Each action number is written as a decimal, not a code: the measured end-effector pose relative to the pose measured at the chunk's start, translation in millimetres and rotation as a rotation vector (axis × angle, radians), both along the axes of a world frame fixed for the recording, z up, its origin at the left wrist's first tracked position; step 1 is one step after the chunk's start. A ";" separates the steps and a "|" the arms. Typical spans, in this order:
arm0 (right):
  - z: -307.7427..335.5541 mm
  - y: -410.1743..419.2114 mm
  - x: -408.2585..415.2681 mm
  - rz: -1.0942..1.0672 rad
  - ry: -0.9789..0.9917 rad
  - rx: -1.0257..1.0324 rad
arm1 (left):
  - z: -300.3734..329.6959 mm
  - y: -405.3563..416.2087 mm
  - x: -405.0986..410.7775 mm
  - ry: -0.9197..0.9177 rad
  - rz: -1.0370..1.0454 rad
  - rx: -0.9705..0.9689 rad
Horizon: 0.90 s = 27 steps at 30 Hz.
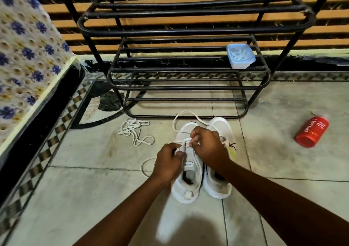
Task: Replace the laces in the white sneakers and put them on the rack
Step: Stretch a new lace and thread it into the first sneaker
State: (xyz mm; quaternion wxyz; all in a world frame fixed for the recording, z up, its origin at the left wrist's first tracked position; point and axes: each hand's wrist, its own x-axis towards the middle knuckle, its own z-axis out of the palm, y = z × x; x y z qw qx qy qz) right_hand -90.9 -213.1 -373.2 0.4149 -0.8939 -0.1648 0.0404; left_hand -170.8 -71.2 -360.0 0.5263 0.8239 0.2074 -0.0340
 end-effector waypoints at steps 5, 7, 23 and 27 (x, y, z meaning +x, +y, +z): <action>-6.0 11.3 0.7 -0.069 -0.016 -0.004 | -3.8 5.5 -1.3 0.033 0.062 -0.271; -5.5 14.8 -0.8 -0.087 -0.021 -0.010 | -2.3 5.5 -0.7 0.070 0.082 -0.327; 4.0 20.1 5.4 0.179 -0.174 -0.247 | -4.2 11.0 2.1 0.098 0.004 -0.429; -1.1 23.0 3.2 0.105 -0.151 -0.208 | -1.0 11.1 4.2 0.103 -0.064 -0.419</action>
